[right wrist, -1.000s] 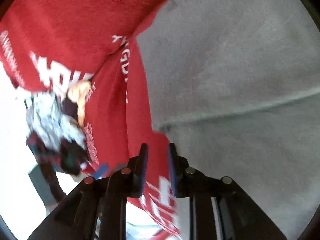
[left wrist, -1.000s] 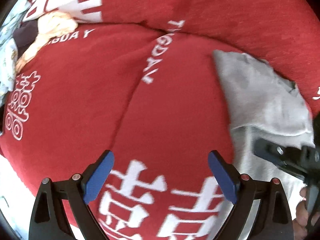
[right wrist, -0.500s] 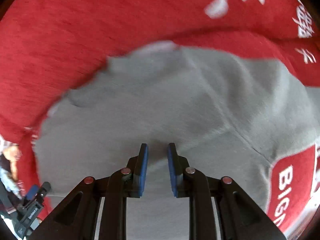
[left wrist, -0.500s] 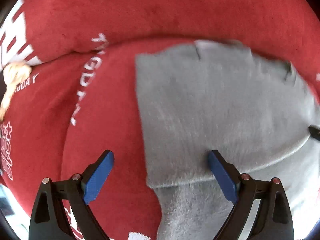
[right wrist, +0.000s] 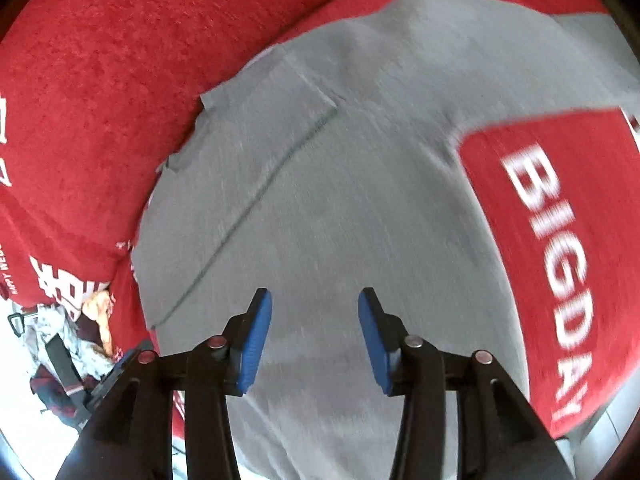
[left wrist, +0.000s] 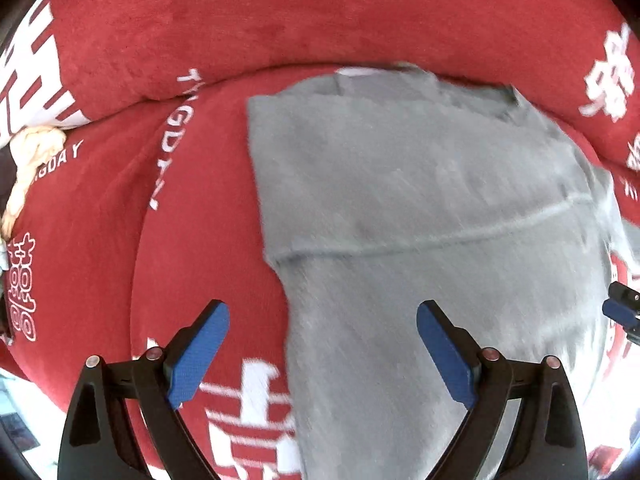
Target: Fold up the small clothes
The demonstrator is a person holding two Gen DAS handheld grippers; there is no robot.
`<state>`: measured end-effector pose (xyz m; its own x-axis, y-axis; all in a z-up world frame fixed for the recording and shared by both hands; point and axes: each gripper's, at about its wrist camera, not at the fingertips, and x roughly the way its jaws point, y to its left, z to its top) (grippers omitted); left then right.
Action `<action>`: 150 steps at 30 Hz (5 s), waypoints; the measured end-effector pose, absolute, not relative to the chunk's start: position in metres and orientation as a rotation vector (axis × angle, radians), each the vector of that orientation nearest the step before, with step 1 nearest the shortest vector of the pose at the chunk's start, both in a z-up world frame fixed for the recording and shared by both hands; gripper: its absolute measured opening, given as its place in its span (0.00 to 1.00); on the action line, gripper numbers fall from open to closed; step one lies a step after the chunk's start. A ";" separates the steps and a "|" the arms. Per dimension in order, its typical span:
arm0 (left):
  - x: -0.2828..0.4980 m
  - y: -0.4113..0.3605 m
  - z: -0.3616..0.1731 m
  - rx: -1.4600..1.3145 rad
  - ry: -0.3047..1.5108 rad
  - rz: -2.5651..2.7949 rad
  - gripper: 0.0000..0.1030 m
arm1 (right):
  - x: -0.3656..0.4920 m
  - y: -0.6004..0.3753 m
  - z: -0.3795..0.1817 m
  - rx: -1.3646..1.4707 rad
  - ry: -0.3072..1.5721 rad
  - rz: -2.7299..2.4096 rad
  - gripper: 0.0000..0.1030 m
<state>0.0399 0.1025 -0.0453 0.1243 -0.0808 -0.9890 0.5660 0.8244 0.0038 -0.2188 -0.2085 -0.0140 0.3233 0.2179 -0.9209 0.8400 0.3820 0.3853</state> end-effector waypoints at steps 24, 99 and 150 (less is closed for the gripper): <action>-0.070 0.028 -0.016 0.575 1.439 -0.674 0.92 | -0.298 -0.170 0.014 1.328 1.126 -0.537 0.81; 0.026 -0.097 -0.071 0.380 1.315 -0.343 0.93 | -0.173 -0.327 -0.081 1.445 1.028 -0.342 0.43; -0.105 -0.243 -0.082 0.515 1.342 -0.722 0.93 | -0.431 -0.455 -0.063 1.827 0.256 -0.717 0.06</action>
<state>-0.1048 -0.2427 -0.0823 0.0688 -0.1715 -0.9828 0.7259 0.6843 -0.0686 -0.4311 -0.4547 -0.0632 0.7935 -0.1657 -0.5855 0.4989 -0.3736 0.7820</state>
